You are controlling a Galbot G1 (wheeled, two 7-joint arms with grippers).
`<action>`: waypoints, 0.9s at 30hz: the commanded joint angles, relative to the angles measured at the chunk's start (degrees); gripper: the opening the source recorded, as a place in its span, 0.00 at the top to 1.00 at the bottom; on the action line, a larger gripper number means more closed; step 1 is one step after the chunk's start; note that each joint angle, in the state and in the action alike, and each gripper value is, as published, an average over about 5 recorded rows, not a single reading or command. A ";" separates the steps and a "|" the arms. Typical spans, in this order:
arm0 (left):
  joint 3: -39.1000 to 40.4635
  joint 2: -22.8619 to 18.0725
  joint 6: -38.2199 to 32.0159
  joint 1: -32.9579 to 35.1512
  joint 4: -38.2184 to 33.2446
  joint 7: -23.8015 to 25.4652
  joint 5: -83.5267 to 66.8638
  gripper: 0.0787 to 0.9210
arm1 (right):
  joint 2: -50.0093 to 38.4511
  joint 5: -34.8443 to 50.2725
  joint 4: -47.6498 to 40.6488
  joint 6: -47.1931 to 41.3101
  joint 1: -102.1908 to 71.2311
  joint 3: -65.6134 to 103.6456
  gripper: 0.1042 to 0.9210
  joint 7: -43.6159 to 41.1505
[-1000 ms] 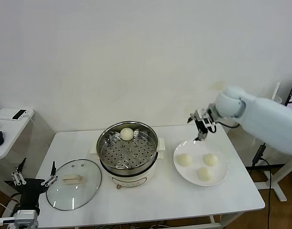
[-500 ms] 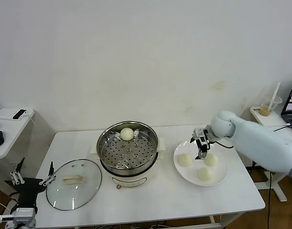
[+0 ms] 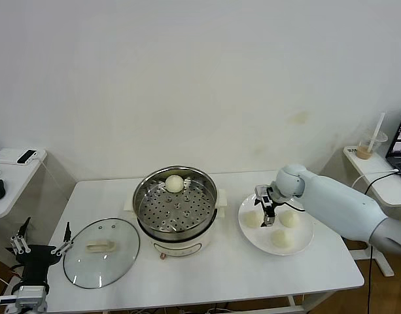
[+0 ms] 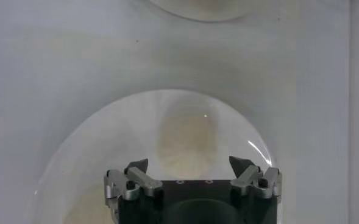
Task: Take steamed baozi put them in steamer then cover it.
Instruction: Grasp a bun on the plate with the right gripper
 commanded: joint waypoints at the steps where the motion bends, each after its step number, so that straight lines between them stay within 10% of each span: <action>1: -0.18 -0.01 -0.08 -0.03 0.09 -0.04 0.12 0.12 | 2.60 -1.36 -3.53 0.01 -1.26 0.41 0.12 0.85; 27: -0.01 -0.17 -0.19 -0.22 -0.40 -0.14 0.18 0.12 | -0.31 -0.15 0.51 0.12 3.56 0.03 0.43 -4.88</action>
